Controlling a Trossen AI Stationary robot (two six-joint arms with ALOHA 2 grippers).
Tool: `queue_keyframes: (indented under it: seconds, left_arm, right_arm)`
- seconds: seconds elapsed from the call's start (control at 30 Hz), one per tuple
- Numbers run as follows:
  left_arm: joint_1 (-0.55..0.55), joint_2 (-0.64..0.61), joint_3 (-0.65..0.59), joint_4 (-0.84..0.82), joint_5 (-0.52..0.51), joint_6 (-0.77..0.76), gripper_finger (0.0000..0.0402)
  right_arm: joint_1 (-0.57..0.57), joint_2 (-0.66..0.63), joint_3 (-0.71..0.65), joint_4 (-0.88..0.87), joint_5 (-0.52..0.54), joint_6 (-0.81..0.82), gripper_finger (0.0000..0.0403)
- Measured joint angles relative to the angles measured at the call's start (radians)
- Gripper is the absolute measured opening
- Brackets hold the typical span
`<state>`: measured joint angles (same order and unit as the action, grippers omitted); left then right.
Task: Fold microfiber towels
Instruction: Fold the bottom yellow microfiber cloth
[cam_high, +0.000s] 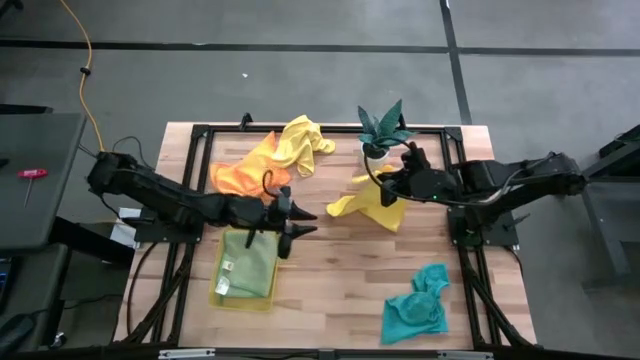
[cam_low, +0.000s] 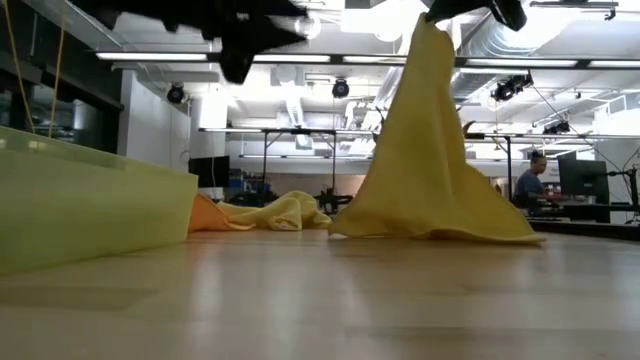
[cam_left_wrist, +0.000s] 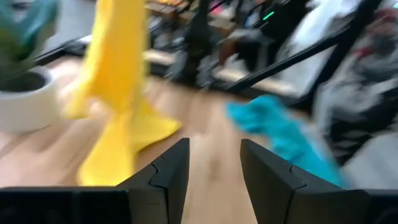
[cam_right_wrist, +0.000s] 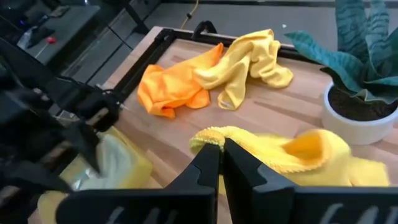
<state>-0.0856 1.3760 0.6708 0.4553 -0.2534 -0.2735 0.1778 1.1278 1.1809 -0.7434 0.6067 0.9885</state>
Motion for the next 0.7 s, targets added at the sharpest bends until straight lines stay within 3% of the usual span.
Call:
queue_keyframes:
  seconds: [0.13, 0.43, 0.7]
  left_arm:
    - [0.020, 0.095, 0.002, -0.013, -0.057, 0.053, 0.0156]
    - [0.107, 0.340, 0.172, -0.224, 0.031, 0.242, 0.0235]
    - [0.141, 0.493, 0.275, -0.250, -0.115, 0.364, 0.0253]
  right_arm:
    - [-0.001, -0.002, 0.000, 0.000, -0.014, -0.001, 0.0000]
    - [-0.001, -0.004, 0.000, 0.000, -0.013, 0.001, 0.0000]
    - [-0.001, -0.004, 0.000, 0.000, -0.013, 0.005, 0.0000]
